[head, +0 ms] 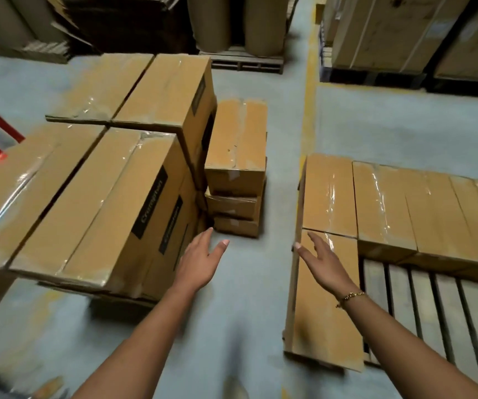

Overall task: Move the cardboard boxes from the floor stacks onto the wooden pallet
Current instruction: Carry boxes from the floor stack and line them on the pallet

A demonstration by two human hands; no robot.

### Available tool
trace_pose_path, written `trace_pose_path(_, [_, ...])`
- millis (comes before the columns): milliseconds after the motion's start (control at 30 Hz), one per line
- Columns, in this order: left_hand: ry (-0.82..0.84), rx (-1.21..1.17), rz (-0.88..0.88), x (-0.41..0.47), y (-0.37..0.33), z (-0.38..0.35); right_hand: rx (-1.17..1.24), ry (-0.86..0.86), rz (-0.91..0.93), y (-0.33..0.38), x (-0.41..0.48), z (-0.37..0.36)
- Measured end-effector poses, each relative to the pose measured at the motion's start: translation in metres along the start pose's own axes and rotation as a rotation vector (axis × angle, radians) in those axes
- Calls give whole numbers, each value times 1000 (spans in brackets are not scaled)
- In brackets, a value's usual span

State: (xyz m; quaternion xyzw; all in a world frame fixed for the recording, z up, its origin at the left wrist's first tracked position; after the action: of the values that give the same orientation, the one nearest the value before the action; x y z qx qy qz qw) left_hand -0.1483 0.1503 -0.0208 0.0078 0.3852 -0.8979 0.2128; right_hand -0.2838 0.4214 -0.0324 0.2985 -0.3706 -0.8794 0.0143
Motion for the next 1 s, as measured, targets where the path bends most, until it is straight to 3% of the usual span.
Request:
trace_pose_path(533, [-27,-225,118,217,24,63,12,100,-36,131,185,-13])
trace_pose_path(1000, [38,-296,313,426,75,47,113,130,-274,195,386,-23])
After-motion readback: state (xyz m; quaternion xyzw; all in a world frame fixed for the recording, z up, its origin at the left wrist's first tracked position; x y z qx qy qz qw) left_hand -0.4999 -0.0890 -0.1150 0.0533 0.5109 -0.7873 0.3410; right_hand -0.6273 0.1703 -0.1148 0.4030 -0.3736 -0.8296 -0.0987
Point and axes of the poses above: each hand's wrist, its own x-axis towards the middle knuckle, its own z-axis out of the back of the hand, y = z × x, the point moved 3 cm from there along x, towards the middle knuckle, and after that the axes turned 12 degrees about -z, right-handed, at the moved point
